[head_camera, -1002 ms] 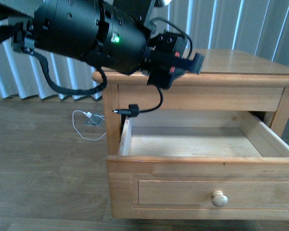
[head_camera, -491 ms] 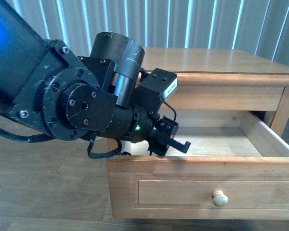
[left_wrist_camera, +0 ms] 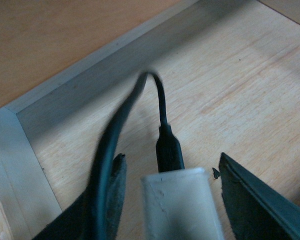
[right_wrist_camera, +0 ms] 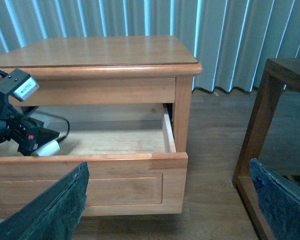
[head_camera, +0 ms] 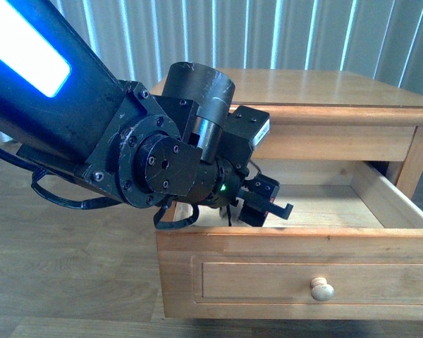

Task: Put charger into drawer

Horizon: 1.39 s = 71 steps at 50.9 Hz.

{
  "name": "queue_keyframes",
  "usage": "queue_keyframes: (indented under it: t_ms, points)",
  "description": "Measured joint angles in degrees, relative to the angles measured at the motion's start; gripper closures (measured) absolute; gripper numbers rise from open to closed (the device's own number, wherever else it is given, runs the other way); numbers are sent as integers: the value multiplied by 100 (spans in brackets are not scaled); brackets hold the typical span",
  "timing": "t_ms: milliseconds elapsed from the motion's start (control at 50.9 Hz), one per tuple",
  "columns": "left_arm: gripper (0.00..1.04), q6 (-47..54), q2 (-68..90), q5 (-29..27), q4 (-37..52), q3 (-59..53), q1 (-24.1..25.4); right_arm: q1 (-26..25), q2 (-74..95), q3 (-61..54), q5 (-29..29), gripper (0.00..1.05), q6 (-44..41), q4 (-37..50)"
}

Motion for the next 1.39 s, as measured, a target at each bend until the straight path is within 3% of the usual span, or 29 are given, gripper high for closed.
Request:
queue_keyframes:
  t_ms: [196,471,746,1002,1159,1395]
  points:
    - [5,-33,-540,-214,356,-330,-28,0,0,0,0,9,-2,0]
    - [6,-74,-2258,-715,973,-1545,107,0,0,0,0,9,0,0]
    - [6,-544,-4830,-1360,1220,-3729,835,0,0,0,0,9,0,0]
    - [6,-968,-7652,-1655,-26,-5381,1346,0,0,0,0,9,0,0]
    - [6,-1384,-9938,-2339,-1523,-6113,1384,0,0,0,0,9,-2,0]
    - [6,-2116,-11444,-2750,-2625,-6942,1834,0,0,0,0,9,0,0]
